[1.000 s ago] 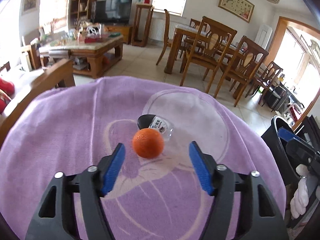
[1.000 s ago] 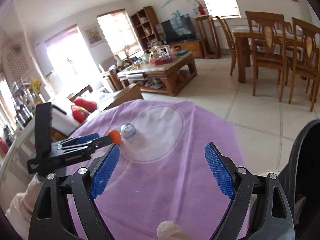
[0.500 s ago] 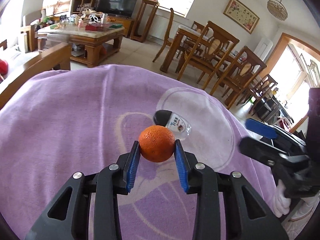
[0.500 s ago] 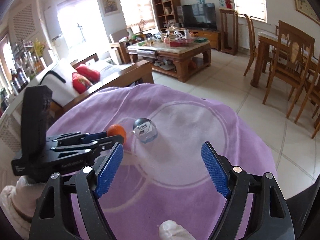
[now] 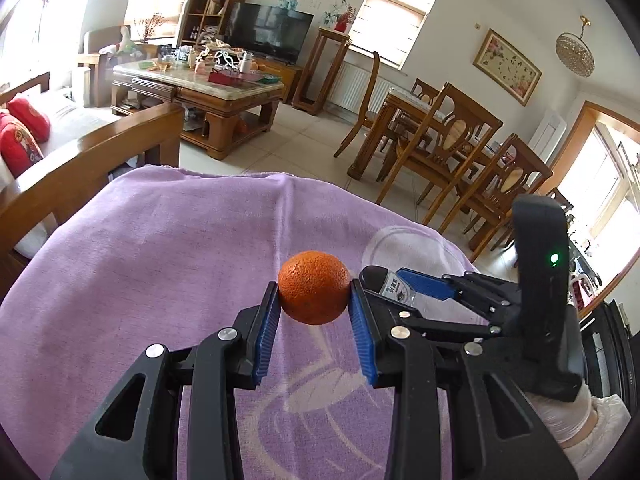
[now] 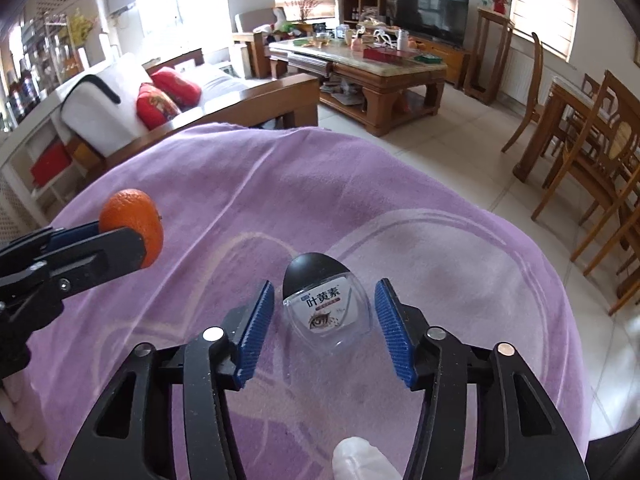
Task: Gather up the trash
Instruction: 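Carry the orange and eye-drop bottle over the black bin and open both tools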
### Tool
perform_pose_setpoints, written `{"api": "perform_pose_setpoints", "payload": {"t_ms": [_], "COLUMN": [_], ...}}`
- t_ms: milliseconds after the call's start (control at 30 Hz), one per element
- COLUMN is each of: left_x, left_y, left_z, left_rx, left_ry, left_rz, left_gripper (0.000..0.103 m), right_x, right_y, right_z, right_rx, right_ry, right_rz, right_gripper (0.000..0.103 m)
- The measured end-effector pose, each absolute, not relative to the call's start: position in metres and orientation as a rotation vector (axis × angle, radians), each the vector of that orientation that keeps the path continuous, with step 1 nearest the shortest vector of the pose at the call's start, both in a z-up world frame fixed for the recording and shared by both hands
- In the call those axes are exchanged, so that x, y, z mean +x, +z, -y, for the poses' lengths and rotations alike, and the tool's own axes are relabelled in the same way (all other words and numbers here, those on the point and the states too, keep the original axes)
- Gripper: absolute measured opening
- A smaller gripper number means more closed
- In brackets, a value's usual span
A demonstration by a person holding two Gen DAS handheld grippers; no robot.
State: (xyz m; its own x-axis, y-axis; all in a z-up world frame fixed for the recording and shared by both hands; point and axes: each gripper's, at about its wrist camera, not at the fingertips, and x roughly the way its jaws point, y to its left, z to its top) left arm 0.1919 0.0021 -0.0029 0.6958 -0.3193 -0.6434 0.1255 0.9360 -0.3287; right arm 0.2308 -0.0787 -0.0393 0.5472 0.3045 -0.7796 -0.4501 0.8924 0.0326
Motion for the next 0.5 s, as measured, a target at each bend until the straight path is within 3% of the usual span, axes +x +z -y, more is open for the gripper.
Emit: {"api": "perform_pose_setpoints", "payload": {"t_ms": [233, 500], "left_x": [0.193, 0.188], "left_y": [-0.004, -0.006], "left_z": [-0.001, 0.026], "left_rx": [-0.259, -0.214], "left_ry": [-0.25, -0.293], "left_rz": [-0.754, -0.741], "left_gripper": [0.035, 0.035], "right_x": [0.222, 0.15], "right_y": [-0.034, 0.008], "right_z": [0.09, 0.159], "right_rx": [-0.112, 0.088], "right_ry": [0.471, 0.492], "right_rz": [-0.91, -0.815], "right_gripper": [0.044, 0.044]}}
